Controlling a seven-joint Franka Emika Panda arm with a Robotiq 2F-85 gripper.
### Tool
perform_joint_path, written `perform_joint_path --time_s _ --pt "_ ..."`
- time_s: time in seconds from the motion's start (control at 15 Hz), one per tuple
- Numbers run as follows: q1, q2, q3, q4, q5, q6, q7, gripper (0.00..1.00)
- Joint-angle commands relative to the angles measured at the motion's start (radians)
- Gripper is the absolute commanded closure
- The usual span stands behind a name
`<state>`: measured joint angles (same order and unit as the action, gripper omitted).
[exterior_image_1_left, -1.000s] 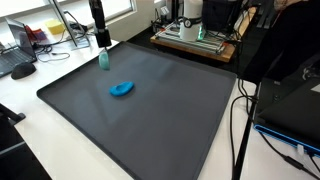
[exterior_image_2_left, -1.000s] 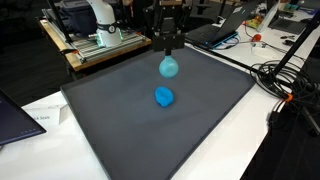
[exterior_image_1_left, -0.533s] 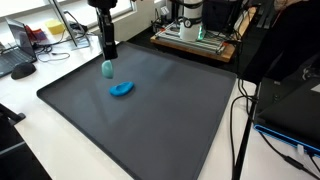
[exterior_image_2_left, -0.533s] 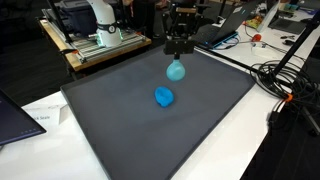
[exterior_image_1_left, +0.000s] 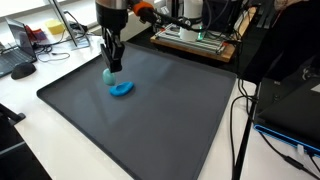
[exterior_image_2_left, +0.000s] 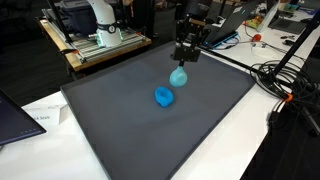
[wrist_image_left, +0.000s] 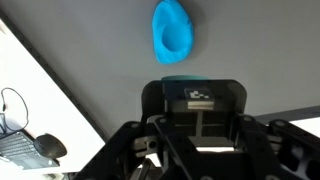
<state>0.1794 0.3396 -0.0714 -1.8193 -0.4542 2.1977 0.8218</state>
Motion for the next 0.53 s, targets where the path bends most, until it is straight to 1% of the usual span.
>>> perform_joint_path --time_s 0.0,0.47 --pt "0.049 0.067 -0.013 0.081 -0.100 -0.074 0.067 0.78" --pt "0.109 0.184 -0.009 0.179 -0.232 -0.195 0.119 0.78"
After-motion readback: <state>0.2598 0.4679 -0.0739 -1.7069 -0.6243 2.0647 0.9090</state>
